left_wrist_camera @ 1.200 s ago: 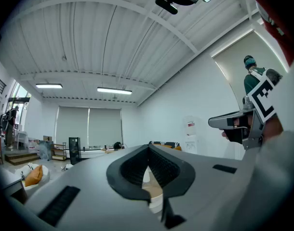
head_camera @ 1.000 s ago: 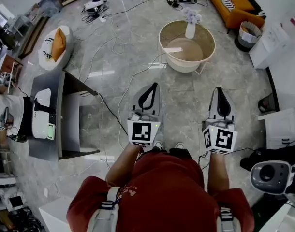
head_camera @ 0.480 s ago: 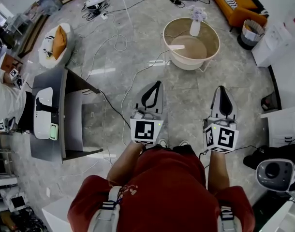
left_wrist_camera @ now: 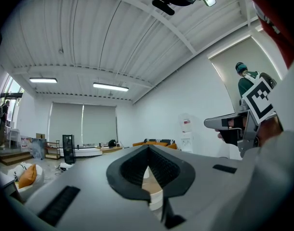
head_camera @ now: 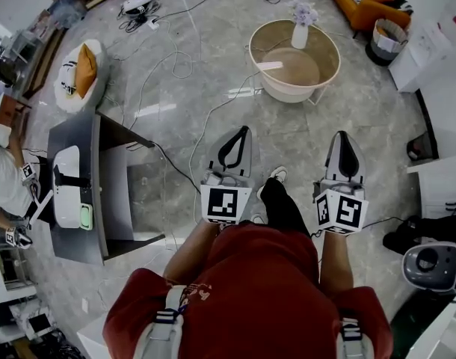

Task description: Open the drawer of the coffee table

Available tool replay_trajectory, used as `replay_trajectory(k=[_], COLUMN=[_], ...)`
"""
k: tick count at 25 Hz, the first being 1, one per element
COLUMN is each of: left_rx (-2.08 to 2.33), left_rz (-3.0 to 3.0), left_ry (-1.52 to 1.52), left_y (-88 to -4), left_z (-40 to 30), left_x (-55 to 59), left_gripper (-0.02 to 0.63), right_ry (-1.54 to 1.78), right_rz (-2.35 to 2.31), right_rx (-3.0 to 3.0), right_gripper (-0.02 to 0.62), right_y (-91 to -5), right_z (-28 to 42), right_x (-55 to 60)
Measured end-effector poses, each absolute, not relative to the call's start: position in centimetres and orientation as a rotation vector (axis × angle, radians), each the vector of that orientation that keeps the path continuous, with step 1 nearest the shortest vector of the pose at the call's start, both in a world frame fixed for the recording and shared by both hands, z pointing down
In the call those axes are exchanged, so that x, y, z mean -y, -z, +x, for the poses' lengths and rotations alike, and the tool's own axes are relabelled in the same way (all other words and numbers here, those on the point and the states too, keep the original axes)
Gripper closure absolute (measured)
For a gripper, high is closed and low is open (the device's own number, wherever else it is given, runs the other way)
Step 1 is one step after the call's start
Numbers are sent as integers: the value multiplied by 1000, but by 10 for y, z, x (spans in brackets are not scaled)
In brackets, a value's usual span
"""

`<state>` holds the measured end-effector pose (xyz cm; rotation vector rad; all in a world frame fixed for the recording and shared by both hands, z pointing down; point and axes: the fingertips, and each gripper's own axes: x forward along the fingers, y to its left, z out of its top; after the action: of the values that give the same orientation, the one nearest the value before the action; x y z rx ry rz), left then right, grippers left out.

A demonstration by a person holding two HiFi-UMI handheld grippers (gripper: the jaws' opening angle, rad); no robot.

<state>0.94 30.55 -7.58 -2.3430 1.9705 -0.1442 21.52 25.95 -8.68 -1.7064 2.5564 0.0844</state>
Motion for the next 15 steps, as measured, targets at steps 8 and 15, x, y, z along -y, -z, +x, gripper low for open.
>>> replay_trajectory(k=[8,15], left_rx=[-1939,-1890], left_rz=[-2334,-2374], left_ry=[141,159], left_y=[78,78], left_z=[-8,-31], left_x=[-223,-121], left_gripper=[592,592], right_ry=[-19,-29], right_rz=[-1711,-1774], right_rx=[-2511,-2488], right_gripper=[571,571], right_y=[74,70], right_z=[199,174], right_x=[-176,-84])
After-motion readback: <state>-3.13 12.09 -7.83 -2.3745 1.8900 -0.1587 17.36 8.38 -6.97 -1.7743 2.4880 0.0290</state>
